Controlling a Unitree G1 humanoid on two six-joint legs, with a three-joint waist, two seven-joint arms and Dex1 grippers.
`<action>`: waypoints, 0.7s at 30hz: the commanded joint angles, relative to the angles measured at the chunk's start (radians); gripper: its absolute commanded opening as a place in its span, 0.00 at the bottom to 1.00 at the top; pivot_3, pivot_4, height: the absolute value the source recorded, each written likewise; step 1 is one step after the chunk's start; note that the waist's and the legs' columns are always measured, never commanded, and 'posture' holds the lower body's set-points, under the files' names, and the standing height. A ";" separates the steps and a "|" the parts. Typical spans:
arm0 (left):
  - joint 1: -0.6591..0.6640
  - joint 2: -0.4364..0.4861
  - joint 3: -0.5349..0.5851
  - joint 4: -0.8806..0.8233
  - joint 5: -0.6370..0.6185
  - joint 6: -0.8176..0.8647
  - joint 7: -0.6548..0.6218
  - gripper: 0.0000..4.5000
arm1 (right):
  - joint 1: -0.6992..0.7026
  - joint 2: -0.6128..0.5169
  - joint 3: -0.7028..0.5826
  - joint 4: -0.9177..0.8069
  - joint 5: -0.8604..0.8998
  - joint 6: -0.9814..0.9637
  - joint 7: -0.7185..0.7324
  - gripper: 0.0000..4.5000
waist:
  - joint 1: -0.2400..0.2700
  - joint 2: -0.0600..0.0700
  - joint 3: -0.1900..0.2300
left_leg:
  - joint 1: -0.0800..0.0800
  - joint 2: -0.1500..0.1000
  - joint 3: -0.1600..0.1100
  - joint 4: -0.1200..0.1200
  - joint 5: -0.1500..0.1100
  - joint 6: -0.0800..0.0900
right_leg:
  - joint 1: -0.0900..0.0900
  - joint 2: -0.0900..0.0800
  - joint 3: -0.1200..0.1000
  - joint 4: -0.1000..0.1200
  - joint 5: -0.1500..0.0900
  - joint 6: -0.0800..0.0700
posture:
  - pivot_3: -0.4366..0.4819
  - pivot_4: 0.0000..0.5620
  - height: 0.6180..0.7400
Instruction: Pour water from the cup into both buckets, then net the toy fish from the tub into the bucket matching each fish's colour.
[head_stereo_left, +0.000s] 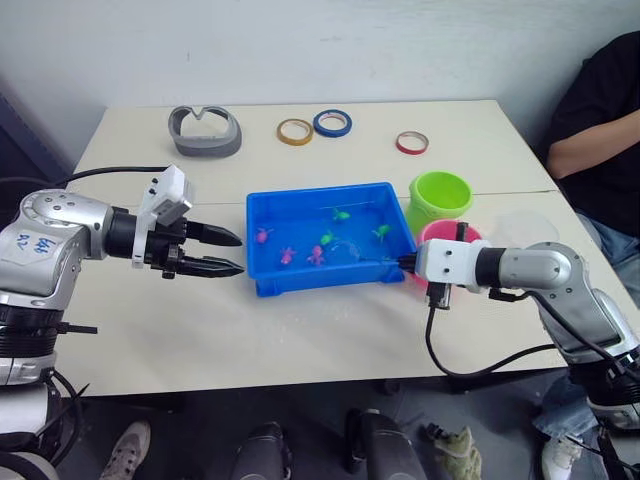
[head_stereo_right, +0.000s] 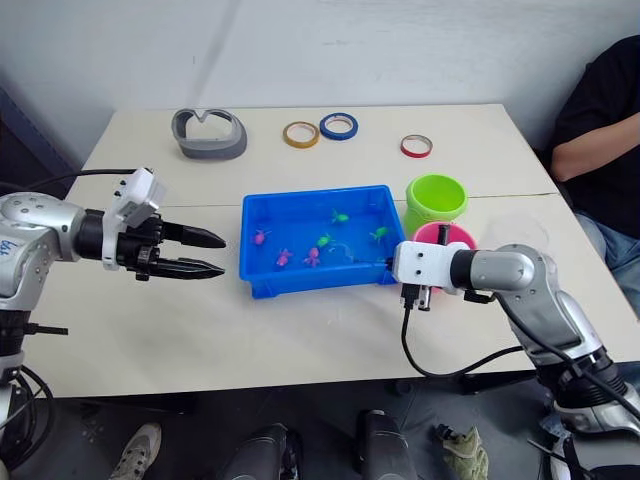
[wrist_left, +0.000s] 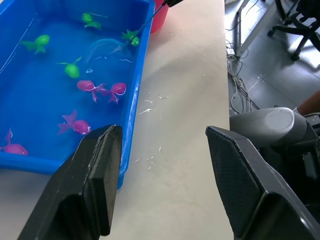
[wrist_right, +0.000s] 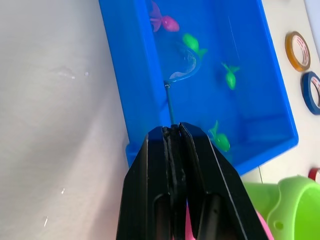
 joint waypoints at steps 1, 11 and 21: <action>0.015 0.036 0.042 0.008 0.010 -0.025 0.003 0.66 | -0.021 0.009 0.008 0.010 0.011 -0.020 0.018 0.00 | 0.000 0.000 0.000 | 0.000 0.000 0.000 0.000 0.000 0.000 | 0.000 0.000 0.000 0.000 0.000 0.000 | 0.48 0.27 0.78; 0.037 0.031 0.070 -0.007 -0.012 -0.008 0.026 0.66 | -0.019 0.050 0.015 0.005 0.030 0.037 0.030 0.00 | 0.002 0.000 0.000 | 0.000 0.000 0.000 0.000 0.000 0.000 | 0.000 0.000 0.000 0.000 0.000 0.000 | 0.48 0.27 0.78; 0.030 0.032 0.071 -0.005 -0.011 -0.008 0.026 0.66 | -0.018 0.076 0.003 -0.017 0.064 0.135 0.017 0.00 | 0.002 0.000 0.000 | 0.000 0.000 0.000 0.000 0.000 0.000 | 0.000 -0.001 0.000 0.000 0.000 0.000 | 0.48 0.27 0.78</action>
